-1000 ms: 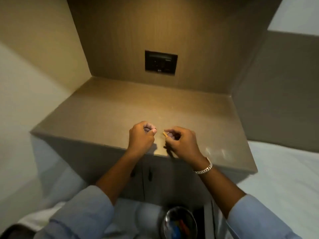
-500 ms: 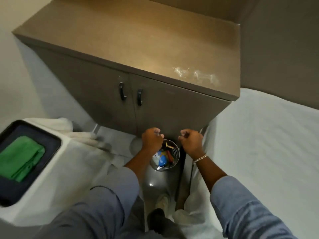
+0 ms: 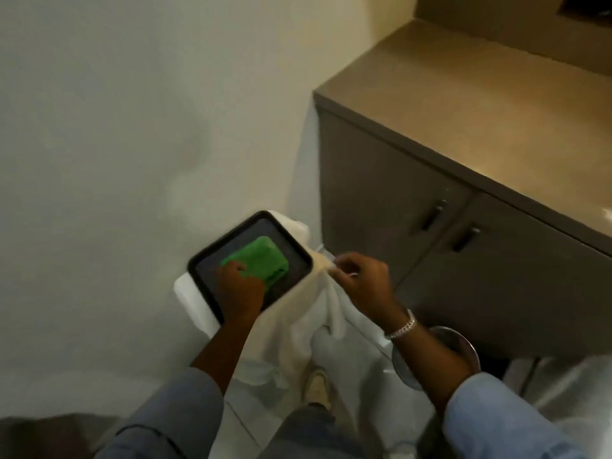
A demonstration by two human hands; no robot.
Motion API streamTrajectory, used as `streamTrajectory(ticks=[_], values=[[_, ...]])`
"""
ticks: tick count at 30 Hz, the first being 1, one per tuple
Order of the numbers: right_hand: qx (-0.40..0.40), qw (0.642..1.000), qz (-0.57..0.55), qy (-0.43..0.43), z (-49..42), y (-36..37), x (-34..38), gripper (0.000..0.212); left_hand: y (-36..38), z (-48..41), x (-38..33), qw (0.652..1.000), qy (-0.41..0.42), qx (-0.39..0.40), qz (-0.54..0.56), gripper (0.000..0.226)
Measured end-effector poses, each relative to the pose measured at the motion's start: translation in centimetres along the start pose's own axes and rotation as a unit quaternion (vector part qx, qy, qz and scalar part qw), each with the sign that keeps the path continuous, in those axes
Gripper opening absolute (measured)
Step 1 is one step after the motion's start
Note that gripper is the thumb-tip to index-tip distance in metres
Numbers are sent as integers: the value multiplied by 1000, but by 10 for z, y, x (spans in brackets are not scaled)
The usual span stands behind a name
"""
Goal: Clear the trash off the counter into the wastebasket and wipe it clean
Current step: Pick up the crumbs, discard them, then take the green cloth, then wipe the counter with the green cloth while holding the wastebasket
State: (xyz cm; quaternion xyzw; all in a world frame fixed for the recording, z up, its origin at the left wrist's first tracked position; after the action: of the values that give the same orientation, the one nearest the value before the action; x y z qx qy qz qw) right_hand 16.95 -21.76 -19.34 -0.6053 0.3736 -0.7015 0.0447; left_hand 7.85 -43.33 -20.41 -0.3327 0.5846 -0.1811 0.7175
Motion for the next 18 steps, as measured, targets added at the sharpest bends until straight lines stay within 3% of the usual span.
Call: streamTrajectory(ticks=[4,6,8,11,13,16,18], values=[[128,989,60,-54,-40,100,45,35,-6,-38,37,986,-140,77,-55,46],[186,975,114,-31,-50,135,50,52,4,-47,42,970,-210,125,12,49],[201,970,134,-11,-53,151,49,57,10,-50,42,939,-288,145,116,45],[153,985,65,-44,-46,136,47,46,9,-47,32,891,-338,156,259,23],[82,994,-7,-76,-35,104,40,41,10,-36,17,870,-326,183,320,25],[-20,995,-23,-92,-1,36,8,47,33,6,-14,861,-266,278,333,39],[-32,997,15,-72,30,-2,-24,65,59,43,-33,855,-218,360,303,41]])
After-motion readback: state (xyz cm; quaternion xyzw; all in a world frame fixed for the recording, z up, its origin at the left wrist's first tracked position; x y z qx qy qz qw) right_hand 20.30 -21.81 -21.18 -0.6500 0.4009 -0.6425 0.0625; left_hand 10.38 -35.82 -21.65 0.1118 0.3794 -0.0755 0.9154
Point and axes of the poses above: each hand's wrist, its own z-axis away from the middle knuckle, its own y-axis out of the palm, x = y × z, the point moved 2 cm from there along -z, towards the middle knuckle, and after that the axes turned 5 degrees about -x, right-handed, at the moved point
